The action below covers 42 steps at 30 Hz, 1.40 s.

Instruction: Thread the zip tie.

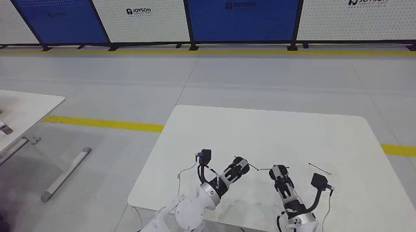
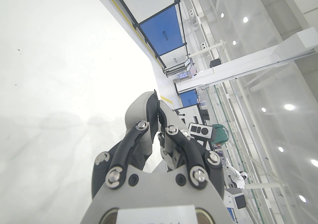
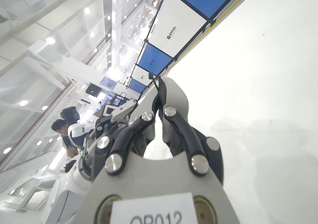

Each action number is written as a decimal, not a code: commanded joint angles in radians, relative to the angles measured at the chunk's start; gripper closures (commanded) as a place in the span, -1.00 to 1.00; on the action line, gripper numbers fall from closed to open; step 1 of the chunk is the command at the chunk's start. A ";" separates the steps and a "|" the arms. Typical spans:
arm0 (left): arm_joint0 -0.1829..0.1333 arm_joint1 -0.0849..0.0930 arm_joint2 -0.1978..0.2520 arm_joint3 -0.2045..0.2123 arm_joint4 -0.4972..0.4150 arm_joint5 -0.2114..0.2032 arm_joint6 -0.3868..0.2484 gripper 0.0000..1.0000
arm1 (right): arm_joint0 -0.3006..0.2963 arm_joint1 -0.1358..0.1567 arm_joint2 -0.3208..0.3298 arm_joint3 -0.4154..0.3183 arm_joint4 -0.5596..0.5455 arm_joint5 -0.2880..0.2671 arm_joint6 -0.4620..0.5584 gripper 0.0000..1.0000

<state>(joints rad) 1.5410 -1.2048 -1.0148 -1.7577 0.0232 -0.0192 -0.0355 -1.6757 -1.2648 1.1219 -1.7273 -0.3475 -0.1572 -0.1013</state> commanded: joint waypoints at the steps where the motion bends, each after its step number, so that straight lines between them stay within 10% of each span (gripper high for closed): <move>1: 0.000 0.000 0.000 0.000 0.000 0.000 0.000 1.00 | -0.004 0.000 0.001 0.004 0.005 -0.011 0.002 1.00; 42: 0.000 0.000 0.000 0.000 0.000 0.000 0.000 1.00 | -0.011 -0.014 0.013 -0.002 0.017 -0.008 0.015 1.00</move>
<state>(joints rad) 1.5410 -1.2048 -1.0148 -1.7577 0.0232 -0.0192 -0.0355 -1.6878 -1.2781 1.1359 -1.7277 -0.3286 -0.1671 -0.0880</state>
